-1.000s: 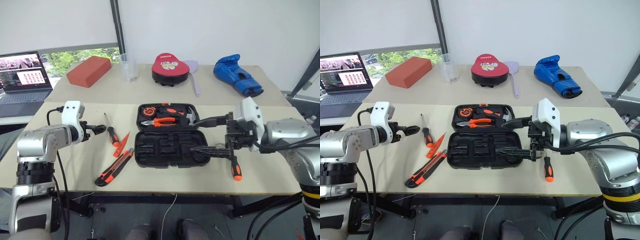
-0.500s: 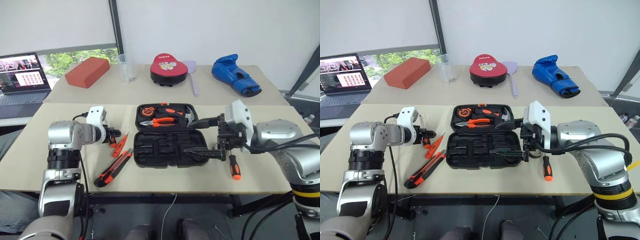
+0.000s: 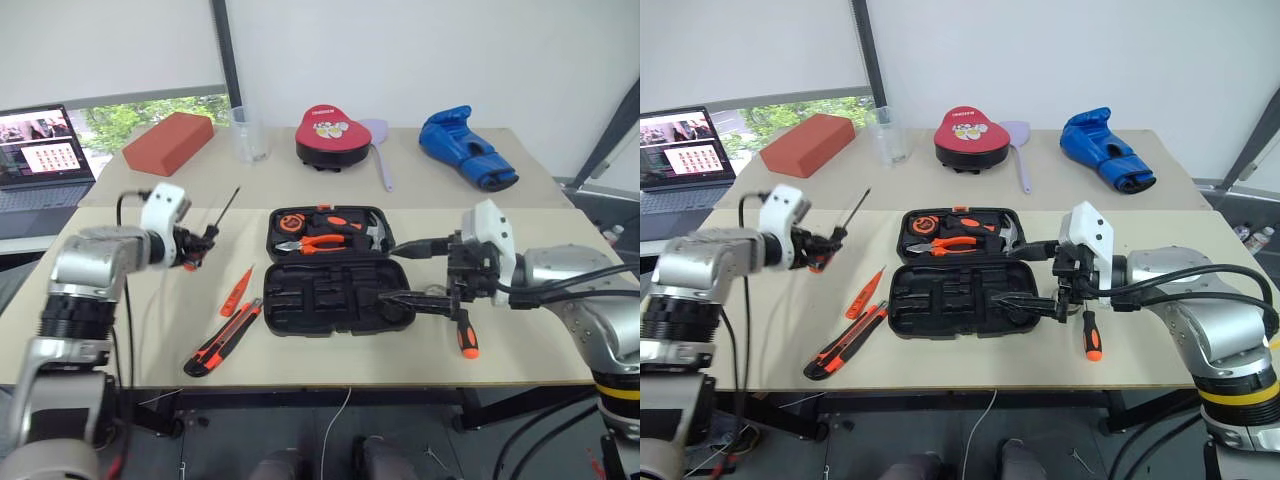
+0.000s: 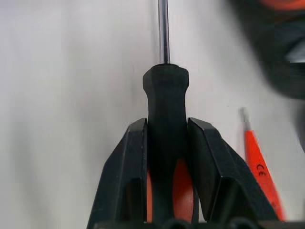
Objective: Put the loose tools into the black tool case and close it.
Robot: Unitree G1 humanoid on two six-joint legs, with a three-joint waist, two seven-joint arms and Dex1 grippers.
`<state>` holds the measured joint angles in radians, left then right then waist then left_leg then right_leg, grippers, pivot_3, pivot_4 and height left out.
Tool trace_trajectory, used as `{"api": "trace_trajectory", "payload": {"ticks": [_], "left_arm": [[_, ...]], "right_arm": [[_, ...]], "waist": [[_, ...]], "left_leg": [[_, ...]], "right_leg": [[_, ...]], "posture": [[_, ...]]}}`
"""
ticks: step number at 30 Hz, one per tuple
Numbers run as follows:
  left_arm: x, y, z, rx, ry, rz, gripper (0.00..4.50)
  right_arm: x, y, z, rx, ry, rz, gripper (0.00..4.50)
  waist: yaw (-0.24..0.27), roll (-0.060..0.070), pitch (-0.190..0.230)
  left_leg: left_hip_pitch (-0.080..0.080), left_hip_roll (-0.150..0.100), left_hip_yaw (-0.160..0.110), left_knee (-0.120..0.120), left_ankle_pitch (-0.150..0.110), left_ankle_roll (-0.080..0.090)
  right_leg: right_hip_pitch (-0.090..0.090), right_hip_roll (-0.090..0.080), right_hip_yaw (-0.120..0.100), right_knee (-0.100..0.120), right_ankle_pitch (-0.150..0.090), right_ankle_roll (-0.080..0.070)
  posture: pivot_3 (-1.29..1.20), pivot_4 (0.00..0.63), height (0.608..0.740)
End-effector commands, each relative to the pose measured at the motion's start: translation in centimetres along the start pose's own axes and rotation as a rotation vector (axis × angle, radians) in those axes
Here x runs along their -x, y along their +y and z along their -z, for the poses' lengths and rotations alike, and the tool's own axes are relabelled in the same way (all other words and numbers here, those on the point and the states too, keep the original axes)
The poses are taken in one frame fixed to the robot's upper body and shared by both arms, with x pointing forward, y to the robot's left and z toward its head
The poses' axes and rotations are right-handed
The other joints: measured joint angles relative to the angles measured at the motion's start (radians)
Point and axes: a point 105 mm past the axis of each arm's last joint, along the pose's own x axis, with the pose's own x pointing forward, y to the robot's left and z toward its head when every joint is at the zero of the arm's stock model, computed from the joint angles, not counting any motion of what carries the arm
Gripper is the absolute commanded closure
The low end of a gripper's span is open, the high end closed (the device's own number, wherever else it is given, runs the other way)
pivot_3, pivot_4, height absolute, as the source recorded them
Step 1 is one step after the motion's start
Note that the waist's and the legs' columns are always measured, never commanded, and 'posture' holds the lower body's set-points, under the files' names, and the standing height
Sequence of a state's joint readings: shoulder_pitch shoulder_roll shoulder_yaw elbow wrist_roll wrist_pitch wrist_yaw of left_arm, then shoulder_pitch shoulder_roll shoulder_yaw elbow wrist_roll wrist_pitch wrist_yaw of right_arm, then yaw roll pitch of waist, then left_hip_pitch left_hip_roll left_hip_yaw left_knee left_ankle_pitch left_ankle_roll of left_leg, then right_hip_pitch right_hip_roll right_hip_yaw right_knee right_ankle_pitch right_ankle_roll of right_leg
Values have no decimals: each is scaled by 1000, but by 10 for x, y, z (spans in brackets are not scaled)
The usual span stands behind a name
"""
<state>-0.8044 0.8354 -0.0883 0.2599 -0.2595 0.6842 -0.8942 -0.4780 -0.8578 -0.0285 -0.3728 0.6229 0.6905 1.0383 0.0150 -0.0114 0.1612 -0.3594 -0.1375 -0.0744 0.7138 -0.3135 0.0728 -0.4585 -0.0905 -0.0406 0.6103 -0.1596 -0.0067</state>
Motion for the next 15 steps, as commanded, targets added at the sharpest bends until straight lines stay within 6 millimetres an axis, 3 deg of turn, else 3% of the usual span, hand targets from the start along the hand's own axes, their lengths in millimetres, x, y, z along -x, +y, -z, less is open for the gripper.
{"api": "trace_trajectory", "payload": {"ticks": [1, 8, 15], "left_arm": [[-1, -46, -33, -340, -115, 324, 3679], [-39, -87, -22, -564, -35, 553, 3679], [-75, -101, -22, -591, 30, 565, 3679]], "right_arm": [[8, 6, -5, 31, 0, 11, 0], [17, 7, 5, 1, 18, 73, 0], [21, 10, 9, -10, 27, 105, 0]], "waist": [[11, 0, 0], [15, 0, 0], [11, -1, 0]], "left_leg": [[0, -1, 0, 0, 0, 0], [-3, -2, 0, 2, 2, 3], [-6, -1, 0, 3, 6, 11]], "right_leg": [[1, -1, -1, 0, 0, 0], [0, -2, 0, -1, 0, 1], [-3, -1, 0, 0, 0, 1]], "posture": [[0, 150, 740], [0, 150, 740], [0, 150, 740]]}}
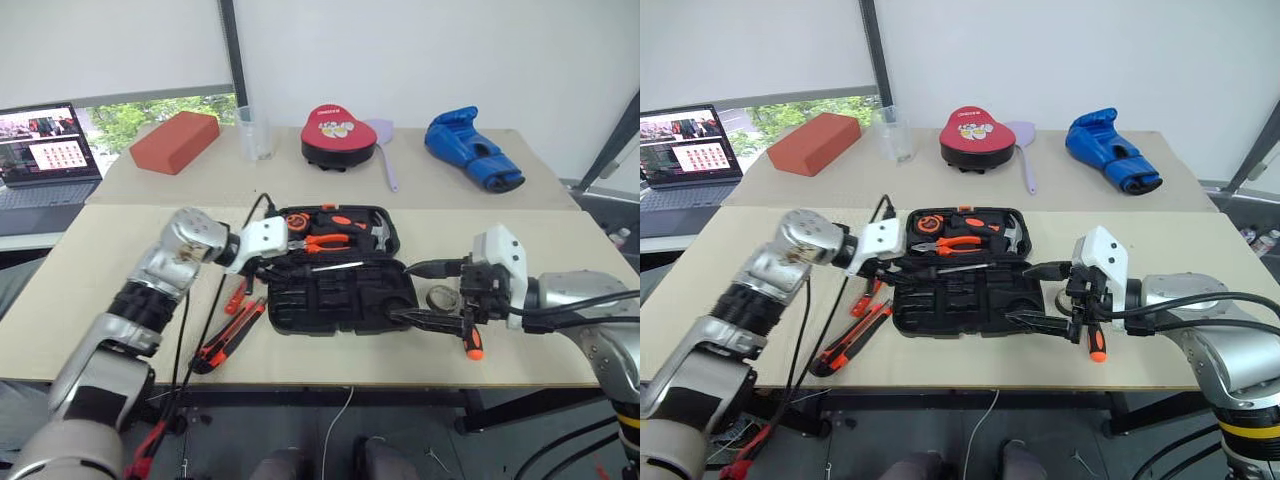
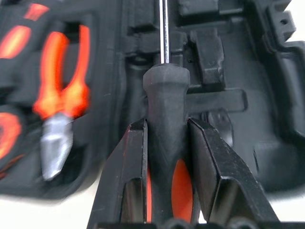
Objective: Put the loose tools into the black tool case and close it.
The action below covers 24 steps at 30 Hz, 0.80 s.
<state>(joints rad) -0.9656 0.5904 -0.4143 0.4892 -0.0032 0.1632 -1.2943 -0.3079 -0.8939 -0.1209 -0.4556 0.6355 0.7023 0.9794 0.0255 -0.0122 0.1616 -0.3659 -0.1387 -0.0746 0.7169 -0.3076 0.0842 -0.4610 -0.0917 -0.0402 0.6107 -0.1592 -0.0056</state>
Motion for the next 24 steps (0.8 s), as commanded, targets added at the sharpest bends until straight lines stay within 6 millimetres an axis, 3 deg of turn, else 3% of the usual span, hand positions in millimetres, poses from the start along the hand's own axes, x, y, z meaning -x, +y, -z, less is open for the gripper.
{"api": "trace_trajectory", "payload": {"ticks": [1, 7, 13, 15, 17, 19, 23, 24], "left_arm": [[-1, 14, -9, -56, 27, -37, 3679], [-14, 30, -15, -61, 25, -80, 3679], [-21, 27, -21, -60, -8, -34, 3679], [-22, 28, -23, -62, -11, -37, 2705], [-22, 28, -24, -67, -12, -36, 2186], [-21, 29, -27, -74, -19, -37, 1351], [-18, 34, -38, -79, -57, -65, 28], [-17, 35, -41, -65, -70, -64, 28]], "right_arm": [[5, 1, -12, 40, -23, 20, 0], [5, 1, -12, 35, -30, 43, 0], [6, 0, -12, 27, -33, 61, 0], [6, -1, -12, 25, -34, 67, 0], [6, -1, -12, 23, -35, 70, 0], [6, 0, -11, 22, -36, 69, 0], [6, 0, -11, 19, -38, 68, 0], [5, 0, -11, 19, -39, 67, 0]], "waist": [[0, 0, 0], [2, 0, 0], [1, -1, 0], [1, -1, 0], [1, -1, 0], [2, -1, 0], [2, -1, 0], [2, -1, 0]], "left_leg": [[0, 0, 0, 0, 0, 0], [-2, 0, 0, 2, 0, 1], [-4, 0, 0, 3, 0, 1], [-4, 0, 0, 3, 0, 1], [-4, 0, 0, 4, 0, 2], [-4, 0, 0, 4, 0, 2], [-4, 0, 0, 4, -1, 2], [-4, 0, 0, 4, -1, 2]], "right_leg": [[0, 0, 0, 0, 0, 0], [-1, 0, 0, 0, 0, 0], [-3, 0, 0, 1, 0, 0], [-3, 0, 0, 1, 0, 0], [-3, 0, 0, 1, 0, 1], [-3, 0, 0, 1, 0, 1], [-3, 0, 0, 1, 0, 1], [-3, 0, 0, 1, 0, 1]], "posture": [[0, 150, 740], [0, 150, 740], [0, 150, 740], [0, 150, 740], [0, 150, 740], [0, 150, 740], [0, 150, 740], [0, 150, 740]]}}
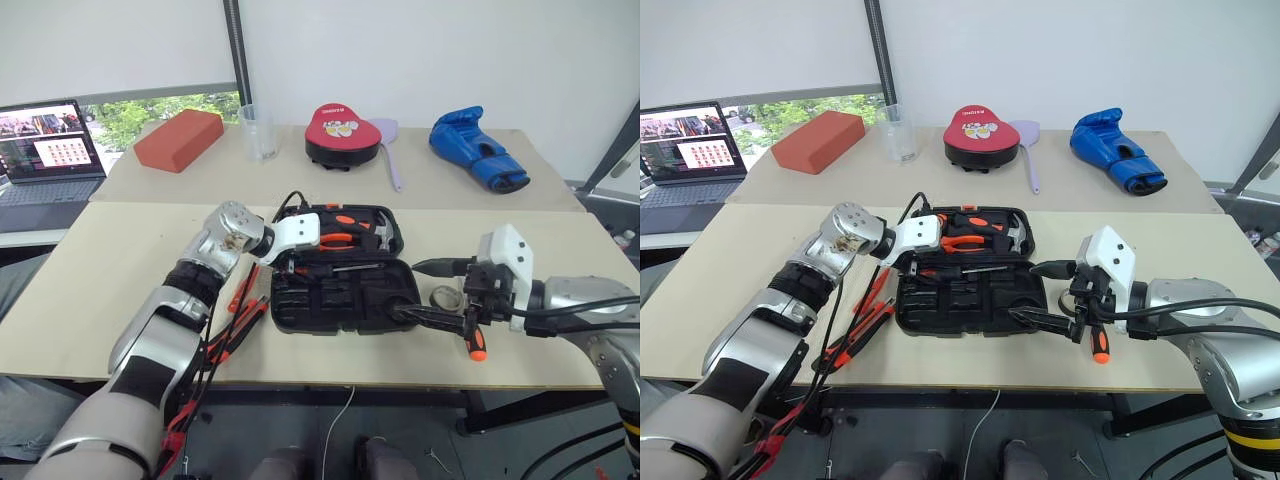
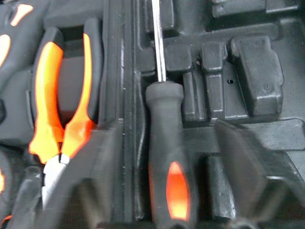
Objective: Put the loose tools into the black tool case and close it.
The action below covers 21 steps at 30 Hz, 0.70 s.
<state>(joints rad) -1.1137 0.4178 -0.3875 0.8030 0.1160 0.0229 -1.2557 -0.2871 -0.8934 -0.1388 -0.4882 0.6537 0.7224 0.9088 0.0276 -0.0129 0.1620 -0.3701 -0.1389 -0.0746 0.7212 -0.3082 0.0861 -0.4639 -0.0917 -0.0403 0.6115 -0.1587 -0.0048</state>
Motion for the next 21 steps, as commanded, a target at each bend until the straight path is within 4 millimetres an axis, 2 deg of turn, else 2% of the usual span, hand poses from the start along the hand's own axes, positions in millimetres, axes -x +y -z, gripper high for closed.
{"api": "trace_trajectory", "payload": {"ticks": [1, 5, 6, 9, 10, 13, 14, 21], "left_arm": [[10, 13, -27, -27, -75, -42, 183], [5, 14, -23, -7, -70, -59, 1151], [4, 13, -21, -1, -65, -59, 1658], [1, 10, -19, 9, -62, -45, 2660], [-1, 8, -18, 9, -61, -34, 3163], [-8, 3, -14, 7, -36, -18, 4267], [-12, -1, -10, -6, -12, -2, 4427], [-30, -16, 9, -56, 83, 47, 4427]], "right_arm": [[4, 1, -10, 26, -38, 10, 0], [2, 0, -10, 25, -42, 9, 0], [2, 0, -10, 25, -42, 10, 0], [1, 0, -9, 24, -43, 11, 0], [2, 0, -9, 23, -43, 12, 0], [1, -1, -8, 22, -44, 14, 0], [1, -1, -8, 21, -45, 14, 0], [1, -2, -6, 10, -46, 28, 0]], "waist": [[0, 0, 0], [1, 0, 0], [0, 0, 0], [0, 0, 0], [-1, 0, 0], [0, 0, 0], [1, 0, 0], [8, 0, 0]], "left_leg": [[0, 0, 0, 0, 0, 0], [0, 0, 0, 0, 0, 0], [0, 0, 0, 0, 0, 0], [0, 0, 0, 0, 0, 0], [0, 0, 0, 0, 0, 0], [0, 0, 0, 0, 0, 0], [0, 0, 0, 0, 0, 0], [1, 0, 0, 1, 0, 0]], "right_leg": [[0, 0, 0, 0, 0, 0], [0, 0, 0, 0, 0, 0], [0, 0, 0, 0, 0, 0], [0, 0, 0, 0, 0, 0], [0, 0, 0, 0, 0, 0], [0, 0, 0, 0, 0, 0], [0, 0, 0, 0, 0, 0], [1, 0, 0, 0, 0, 0]], "posture": [[0, 150, 740], [0, 150, 740], [0, 150, 740], [0, 150, 740], [0, 150, 740], [0, 150, 740], [0, 150, 740], [0, 150, 740]]}}
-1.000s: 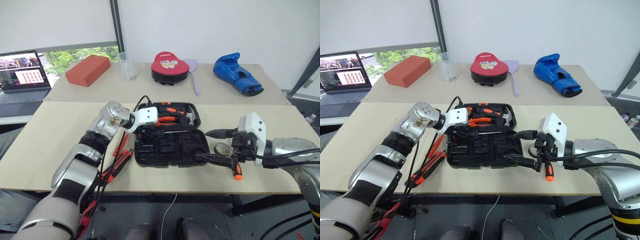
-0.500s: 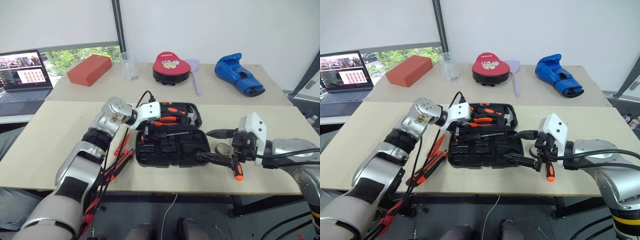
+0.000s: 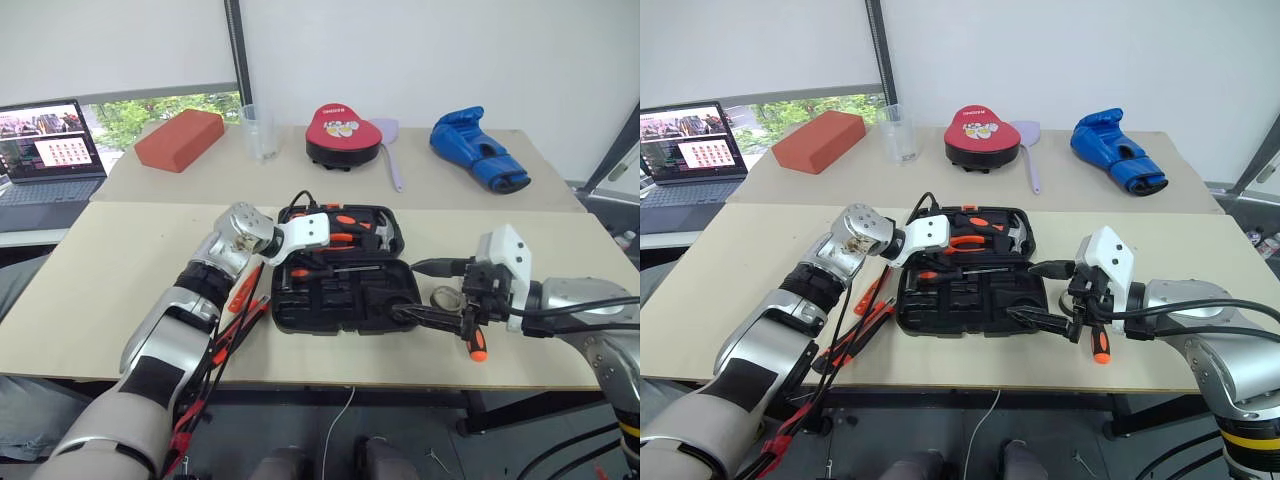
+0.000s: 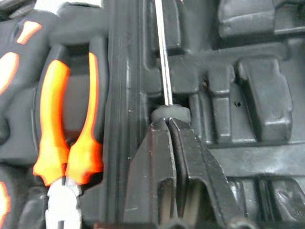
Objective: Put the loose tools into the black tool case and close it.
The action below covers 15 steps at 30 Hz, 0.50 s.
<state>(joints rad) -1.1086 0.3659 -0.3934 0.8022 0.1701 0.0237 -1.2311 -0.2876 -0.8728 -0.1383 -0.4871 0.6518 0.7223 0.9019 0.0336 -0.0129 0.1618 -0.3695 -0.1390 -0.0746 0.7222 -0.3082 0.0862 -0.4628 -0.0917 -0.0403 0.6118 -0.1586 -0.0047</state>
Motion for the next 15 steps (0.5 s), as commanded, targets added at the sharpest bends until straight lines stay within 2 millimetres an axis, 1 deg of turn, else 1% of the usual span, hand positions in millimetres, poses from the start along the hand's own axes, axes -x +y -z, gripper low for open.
{"api": "trace_trajectory", "payload": {"ticks": [1, 3, 5, 7, 8, 9, 11, 12, 14, 15], "left_arm": [[-16, -13, 15, -39, 73, 40, 4427], [-17, -14, 16, -43, 73, 42, 4427], [-6, -3, 13, 0, 32, -16, 4427], [10, 5, 9, 22, -26, -57, 4427], [16, 6, 3, 19, -74, -58, 4427], [24, 6, -6, 35, -140, -59, 4427], [48, 16, -29, 140, -297, -92, 4427], [61, 20, -35, 182, -352, -114, 4427], [79, 19, -41, 213, -411, -129, 4427], [88, 15, -45, 220, -452, -126, 4187]], "right_arm": [[4, -3, -5, 16, -27, 31, 0], [5, -4, -2, 11, -21, 43, 0], [11, -9, 7, -9, 0, 101, 0], [20, -13, 17, -34, 23, 163, 0], [23, -13, 19, -43, 26, 180, 0], [27, -13, 21, -53, 27, 198, 0], [37, -16, 25, -80, 25, 271, 0], [43, -19, 29, -100, 28, 324, 0], [51, -23, 36, -149, 31, 408, 0], [54, -24, 41, -171, 36, 449, 0]], "waist": [[5, 0, 0], [8, 0, 0], [9, 0, 0], [9, 0, 0], [8, 0, 0], [5, 0, 0], [0, 0, 0], [1, 0, 0], [0, 0, 0], [0, 0, 0]], "left_leg": [[0, 0, 0, 0, 0, 0], [1, 0, 0, 1, 0, 0], [1, 0, 0, 2, 0, 1], [1, 0, 0, 3, -1, 1], [0, 0, 0, 3, -1, 1], [0, 0, 0, 3, -1, 2], [0, 0, 0, 3, -1, 2], [-1, 0, 0, 3, -1, 2], [-4, 0, 0, 5, -1, 2], [-3, 0, 0, 5, -1, 2]], "right_leg": [[0, 0, 0, 0, 0, 0], [2, 0, 0, 0, 0, 0], [2, 0, 0, 0, 0, 1], [2, 0, 0, 0, 0, 1], [2, 0, 0, 0, 0, 1], [1, 1, 0, 0, 0, 1], [-1, 1, 1, 2, 0, 1], [-2, 1, 1, 3, 0, 1], [-4, 2, 1, 4, 0, 1], [-4, 2, 2, 4, 0, 1]], "posture": [[0, 150, 740], [0, 150, 740], [0, 150, 740], [0, 150, 740], [0, 150, 740], [0, 150, 740], [0, 150, 740], [0, 150, 740], [0, 150, 740], [0, 150, 740]]}}
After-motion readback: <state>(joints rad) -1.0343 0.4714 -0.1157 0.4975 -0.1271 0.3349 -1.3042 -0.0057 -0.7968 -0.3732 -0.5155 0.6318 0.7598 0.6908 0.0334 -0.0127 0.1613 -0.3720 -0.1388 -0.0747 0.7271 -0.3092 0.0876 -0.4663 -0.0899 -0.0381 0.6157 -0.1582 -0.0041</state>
